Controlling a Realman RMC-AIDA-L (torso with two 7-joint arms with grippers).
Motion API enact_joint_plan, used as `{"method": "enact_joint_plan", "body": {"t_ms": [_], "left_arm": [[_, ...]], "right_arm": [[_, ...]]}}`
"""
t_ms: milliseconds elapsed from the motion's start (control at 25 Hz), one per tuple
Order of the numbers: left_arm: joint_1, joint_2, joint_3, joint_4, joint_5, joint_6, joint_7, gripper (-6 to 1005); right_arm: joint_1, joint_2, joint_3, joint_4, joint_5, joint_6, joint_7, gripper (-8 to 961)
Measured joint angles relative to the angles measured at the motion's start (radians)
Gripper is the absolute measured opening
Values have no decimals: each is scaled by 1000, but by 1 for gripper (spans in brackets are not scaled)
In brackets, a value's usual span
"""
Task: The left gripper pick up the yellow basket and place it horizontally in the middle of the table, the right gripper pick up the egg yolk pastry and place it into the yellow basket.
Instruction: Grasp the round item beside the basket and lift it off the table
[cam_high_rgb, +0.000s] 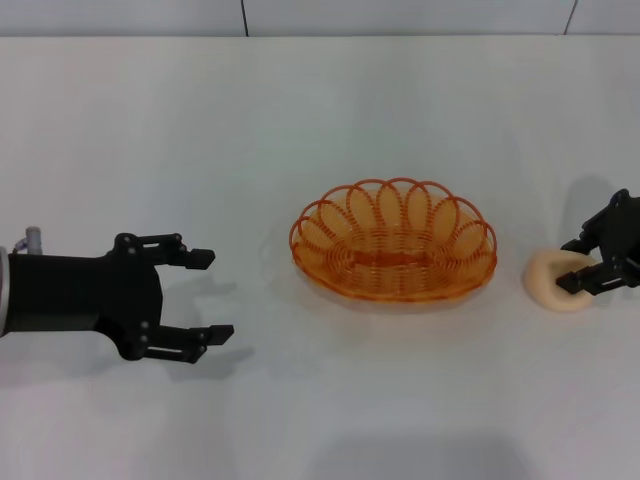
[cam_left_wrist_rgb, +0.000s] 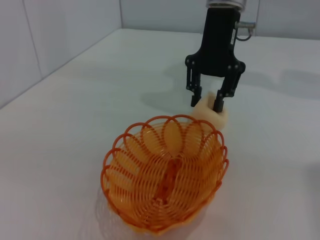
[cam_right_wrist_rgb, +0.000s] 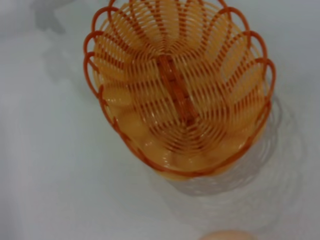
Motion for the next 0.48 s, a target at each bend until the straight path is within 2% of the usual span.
{"method": "enact_joint_plan", "body": {"t_ms": [280, 480], "left_arm": [[4, -1, 1, -1, 0, 0, 0, 838], [5, -1, 1, -6, 0, 0, 0, 837]], "right_arm": [[0, 4, 1, -4, 0, -5, 0, 408], [0, 4, 14, -37, 9, -37, 0, 240]]}}
